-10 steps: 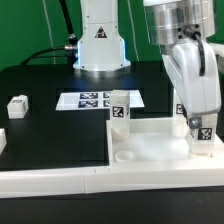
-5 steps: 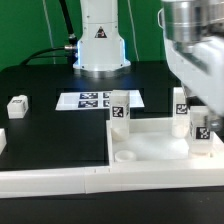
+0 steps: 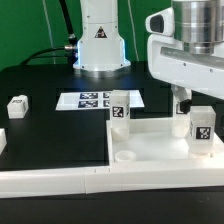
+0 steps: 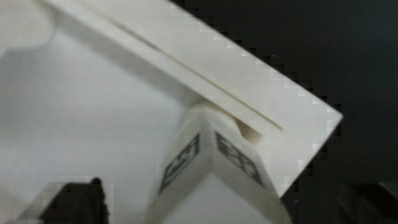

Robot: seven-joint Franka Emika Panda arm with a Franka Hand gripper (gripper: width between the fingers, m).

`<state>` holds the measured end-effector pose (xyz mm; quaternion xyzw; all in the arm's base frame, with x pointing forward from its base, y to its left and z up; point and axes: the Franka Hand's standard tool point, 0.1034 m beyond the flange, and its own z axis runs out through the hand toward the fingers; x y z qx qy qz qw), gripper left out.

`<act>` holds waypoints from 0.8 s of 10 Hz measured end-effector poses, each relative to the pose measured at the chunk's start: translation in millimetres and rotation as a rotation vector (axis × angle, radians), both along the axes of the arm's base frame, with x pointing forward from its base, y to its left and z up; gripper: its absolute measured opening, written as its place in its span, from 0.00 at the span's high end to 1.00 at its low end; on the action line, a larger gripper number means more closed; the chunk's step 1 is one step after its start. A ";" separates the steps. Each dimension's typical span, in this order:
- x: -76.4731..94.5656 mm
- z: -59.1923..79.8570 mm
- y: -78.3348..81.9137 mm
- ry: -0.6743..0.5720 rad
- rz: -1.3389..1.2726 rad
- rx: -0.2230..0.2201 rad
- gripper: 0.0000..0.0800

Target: Assemble square table

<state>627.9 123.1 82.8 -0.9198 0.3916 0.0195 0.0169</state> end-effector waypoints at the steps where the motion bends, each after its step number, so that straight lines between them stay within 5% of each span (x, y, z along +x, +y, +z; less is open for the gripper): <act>1: 4.6 -0.4 -3.7 -0.032 0.224 -0.020 0.19; 5: 6.7 -6.8 -10.1 -0.078 0.465 -0.028 0.23; 6: 6.6 -6.8 -10.1 -0.077 0.451 -0.028 0.40; 7: 6.6 -6.9 -9.7 -0.076 0.402 -0.026 0.40; 8: 6.4 -6.9 -8.9 -0.073 0.310 -0.023 0.56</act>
Offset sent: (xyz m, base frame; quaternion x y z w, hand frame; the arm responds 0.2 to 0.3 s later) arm 0.0000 0.0000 0.0000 0.0000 0.0000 -0.1938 0.9810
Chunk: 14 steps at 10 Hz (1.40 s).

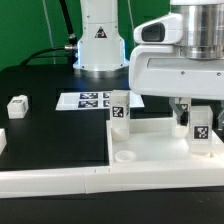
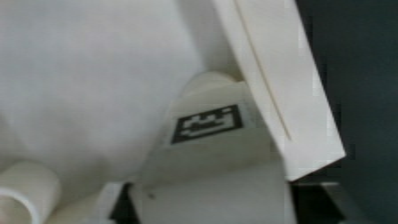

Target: Assemble square table

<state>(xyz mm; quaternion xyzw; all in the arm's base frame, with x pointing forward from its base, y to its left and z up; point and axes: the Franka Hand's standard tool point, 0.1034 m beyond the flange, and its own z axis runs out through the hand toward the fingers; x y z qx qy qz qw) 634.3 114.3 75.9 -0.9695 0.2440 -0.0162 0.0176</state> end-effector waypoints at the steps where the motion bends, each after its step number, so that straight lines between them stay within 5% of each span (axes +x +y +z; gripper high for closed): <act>1: -0.1 -0.2 0.2 0.002 -0.071 0.004 0.64; 4: -0.4 -0.6 -1.5 0.010 -0.319 0.017 0.64; 9: -7.3 -2.6 -2.7 0.015 -1.135 0.175 0.64; 11: -8.8 -2.2 -1.7 0.016 -1.249 0.206 0.64; 12: -9.1 -2.8 -0.9 0.019 -1.264 0.207 0.52; 13: -10.2 -3.2 0.4 0.018 -1.196 0.193 0.52; 14: -11.6 -2.3 7.3 0.021 -1.034 0.132 0.30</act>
Offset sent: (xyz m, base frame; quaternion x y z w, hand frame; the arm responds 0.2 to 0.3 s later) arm 0.0000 0.0000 0.0000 0.0000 0.0000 0.1938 0.9810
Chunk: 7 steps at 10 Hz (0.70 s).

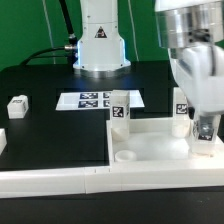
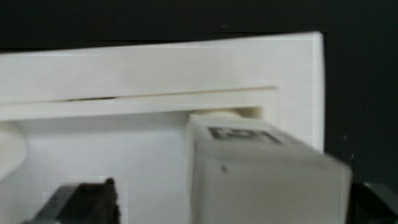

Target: Assemble square table

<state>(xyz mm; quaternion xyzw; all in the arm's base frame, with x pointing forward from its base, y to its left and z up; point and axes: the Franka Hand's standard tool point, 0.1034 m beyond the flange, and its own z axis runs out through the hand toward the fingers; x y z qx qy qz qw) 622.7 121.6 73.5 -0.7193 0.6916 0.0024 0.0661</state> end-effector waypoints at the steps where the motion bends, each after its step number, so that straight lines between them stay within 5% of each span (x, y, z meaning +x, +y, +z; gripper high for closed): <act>1: 6.1 2.0 8.1 -0.028 0.180 -0.039 0.22; 3: 2.8 0.4 23.5 -0.049 0.383 -0.070 0.19; 7: 5.8 -0.5 11.0 -0.083 0.809 -0.119 0.19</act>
Offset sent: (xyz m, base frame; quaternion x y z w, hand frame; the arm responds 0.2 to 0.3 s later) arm 0.0000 0.0000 0.0000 0.0000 0.0000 -0.1296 0.9916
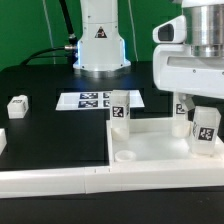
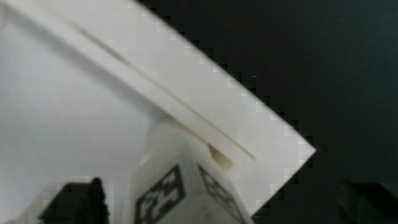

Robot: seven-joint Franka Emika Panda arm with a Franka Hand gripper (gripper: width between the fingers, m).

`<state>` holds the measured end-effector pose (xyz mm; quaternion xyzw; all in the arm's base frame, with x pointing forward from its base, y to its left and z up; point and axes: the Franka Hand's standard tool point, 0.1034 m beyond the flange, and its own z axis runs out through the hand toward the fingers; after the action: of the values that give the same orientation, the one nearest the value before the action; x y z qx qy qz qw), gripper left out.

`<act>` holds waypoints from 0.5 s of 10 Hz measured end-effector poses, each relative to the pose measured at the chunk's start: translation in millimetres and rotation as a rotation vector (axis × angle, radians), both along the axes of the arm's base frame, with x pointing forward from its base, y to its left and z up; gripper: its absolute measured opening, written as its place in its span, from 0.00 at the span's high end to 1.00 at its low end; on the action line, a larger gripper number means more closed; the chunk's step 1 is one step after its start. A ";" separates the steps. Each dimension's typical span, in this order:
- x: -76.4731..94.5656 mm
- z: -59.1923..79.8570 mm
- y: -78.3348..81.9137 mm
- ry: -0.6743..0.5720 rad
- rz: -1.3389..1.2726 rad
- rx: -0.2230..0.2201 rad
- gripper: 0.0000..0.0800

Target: Assemble square table

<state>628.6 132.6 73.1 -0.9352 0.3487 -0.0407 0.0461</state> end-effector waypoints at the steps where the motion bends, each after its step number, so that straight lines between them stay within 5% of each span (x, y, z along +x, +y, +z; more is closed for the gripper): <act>1: 3.2 0.0 -14.7 -0.012 0.160 -0.021 0.19; 5: 6.2 -3.0 -22.4 -0.063 0.228 -0.040 0.22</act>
Offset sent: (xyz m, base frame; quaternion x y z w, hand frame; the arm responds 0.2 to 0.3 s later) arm 0.0000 0.0000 0.0000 0.0000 0.0000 0.0650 0.9979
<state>634.8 110.2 70.1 -0.9678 0.2377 -0.0715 0.0427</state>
